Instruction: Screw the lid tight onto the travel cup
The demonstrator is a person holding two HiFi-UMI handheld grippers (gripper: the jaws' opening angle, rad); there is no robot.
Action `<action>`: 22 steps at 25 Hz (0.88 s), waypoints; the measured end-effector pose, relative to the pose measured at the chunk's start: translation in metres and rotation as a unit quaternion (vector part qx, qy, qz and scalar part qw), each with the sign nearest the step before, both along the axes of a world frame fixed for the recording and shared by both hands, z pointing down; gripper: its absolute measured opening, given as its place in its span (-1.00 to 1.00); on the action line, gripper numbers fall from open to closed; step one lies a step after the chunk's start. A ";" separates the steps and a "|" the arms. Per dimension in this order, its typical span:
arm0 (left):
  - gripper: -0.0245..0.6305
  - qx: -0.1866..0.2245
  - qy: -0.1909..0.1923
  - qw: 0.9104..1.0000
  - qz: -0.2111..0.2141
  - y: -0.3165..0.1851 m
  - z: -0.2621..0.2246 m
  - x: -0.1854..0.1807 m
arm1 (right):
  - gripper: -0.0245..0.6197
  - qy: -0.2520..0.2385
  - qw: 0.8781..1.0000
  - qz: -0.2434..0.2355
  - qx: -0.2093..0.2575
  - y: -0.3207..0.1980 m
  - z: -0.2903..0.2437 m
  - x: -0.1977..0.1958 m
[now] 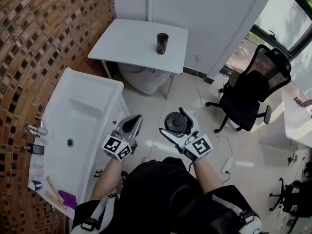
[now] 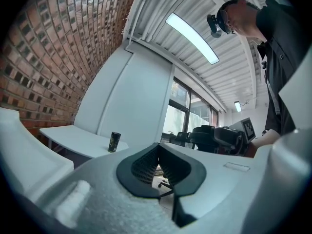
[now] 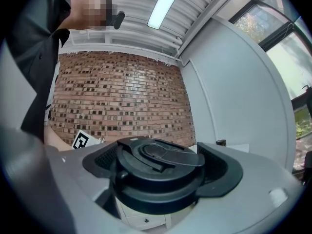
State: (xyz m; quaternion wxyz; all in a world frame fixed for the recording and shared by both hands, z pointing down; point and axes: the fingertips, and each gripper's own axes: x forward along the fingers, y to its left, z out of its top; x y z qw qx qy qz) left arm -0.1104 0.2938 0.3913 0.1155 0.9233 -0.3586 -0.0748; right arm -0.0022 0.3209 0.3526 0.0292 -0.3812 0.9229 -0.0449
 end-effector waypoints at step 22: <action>-0.92 0.012 -0.011 0.998 -0.053 -0.115 0.000 0.036 | 0.59 -0.025 0.998 -0.035 0.036 -0.135 -0.014 0.052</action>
